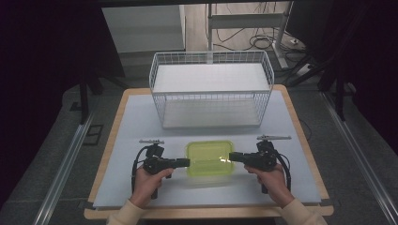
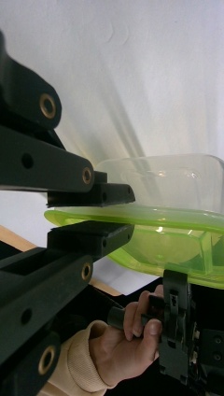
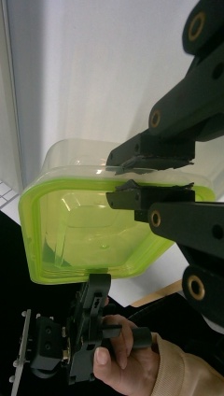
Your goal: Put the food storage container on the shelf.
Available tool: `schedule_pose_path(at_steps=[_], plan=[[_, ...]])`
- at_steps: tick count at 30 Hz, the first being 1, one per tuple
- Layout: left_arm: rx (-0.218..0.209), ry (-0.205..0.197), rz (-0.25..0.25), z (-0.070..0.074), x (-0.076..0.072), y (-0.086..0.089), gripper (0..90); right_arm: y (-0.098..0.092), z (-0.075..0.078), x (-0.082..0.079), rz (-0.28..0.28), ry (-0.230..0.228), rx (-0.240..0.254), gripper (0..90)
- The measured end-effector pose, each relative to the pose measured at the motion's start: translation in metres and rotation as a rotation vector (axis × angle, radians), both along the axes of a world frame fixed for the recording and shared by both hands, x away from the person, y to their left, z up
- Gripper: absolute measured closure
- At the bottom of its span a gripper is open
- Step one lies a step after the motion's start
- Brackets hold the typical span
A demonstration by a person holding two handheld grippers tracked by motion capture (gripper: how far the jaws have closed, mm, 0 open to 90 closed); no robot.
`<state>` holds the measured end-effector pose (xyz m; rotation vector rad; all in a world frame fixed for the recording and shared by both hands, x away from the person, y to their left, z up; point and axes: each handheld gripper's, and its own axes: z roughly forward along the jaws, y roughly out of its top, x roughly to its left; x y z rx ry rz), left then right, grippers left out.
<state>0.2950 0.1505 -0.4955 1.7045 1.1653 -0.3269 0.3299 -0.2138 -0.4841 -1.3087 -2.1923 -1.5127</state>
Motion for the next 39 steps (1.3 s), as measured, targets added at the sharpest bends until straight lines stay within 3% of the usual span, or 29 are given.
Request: schedule_pose_path(at_steps=[23,39], plan=[[-0.007,-0.037,0.007,0.015,-0.001,0.003,81.9,0.002,0.014,0.003,0.009,-0.019,0.009,80.6],[-0.004,-0.075,0.012,0.041,0.006,0.006,82.0,0.006,0.043,0.010,0.014,-0.071,-0.004,80.6]])
